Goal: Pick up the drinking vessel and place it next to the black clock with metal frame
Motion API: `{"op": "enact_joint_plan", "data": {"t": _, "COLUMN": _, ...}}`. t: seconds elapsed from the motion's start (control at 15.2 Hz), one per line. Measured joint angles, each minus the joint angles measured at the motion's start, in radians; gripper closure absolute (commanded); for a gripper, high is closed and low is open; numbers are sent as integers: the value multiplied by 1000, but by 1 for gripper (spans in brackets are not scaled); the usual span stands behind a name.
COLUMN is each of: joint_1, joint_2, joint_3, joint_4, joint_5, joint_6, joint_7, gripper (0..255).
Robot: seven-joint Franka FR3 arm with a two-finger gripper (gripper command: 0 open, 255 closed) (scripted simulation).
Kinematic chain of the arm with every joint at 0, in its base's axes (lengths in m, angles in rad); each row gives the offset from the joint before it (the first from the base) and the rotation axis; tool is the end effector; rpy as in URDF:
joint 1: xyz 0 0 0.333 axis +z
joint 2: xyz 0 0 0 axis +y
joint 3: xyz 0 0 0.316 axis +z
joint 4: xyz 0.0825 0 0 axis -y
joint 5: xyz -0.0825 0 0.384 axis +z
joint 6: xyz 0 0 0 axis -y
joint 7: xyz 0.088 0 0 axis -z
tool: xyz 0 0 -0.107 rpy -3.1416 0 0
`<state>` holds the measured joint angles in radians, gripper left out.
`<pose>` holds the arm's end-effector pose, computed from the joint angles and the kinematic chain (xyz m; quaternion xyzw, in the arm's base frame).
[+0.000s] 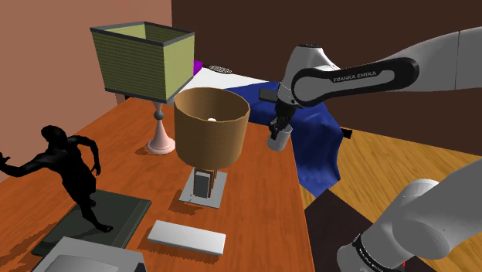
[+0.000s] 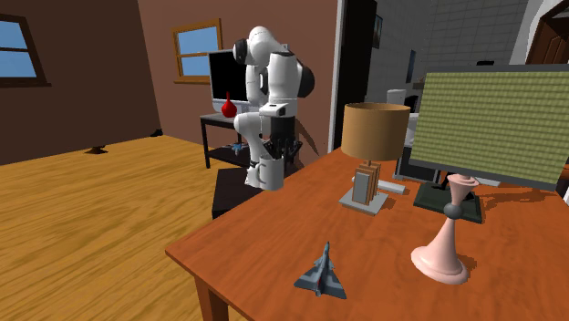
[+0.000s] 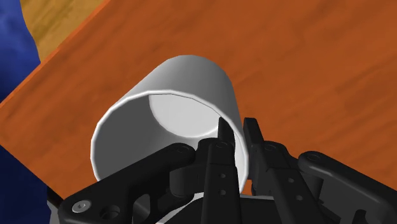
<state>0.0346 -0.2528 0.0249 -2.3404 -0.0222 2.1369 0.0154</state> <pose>0.4678 0.0272 0.4390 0.9992 0.0274 0.0250 0.0117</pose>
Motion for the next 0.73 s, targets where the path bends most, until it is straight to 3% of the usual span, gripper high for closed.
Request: {"op": "enact_joint_plan", "data": {"t": 0.73, "joint_1": 0, "joint_2": -37, "joint_3": -1, "joint_4": 113, "joint_5": 2, "joint_6": -149, "joint_7": -5, "gripper": 255}}
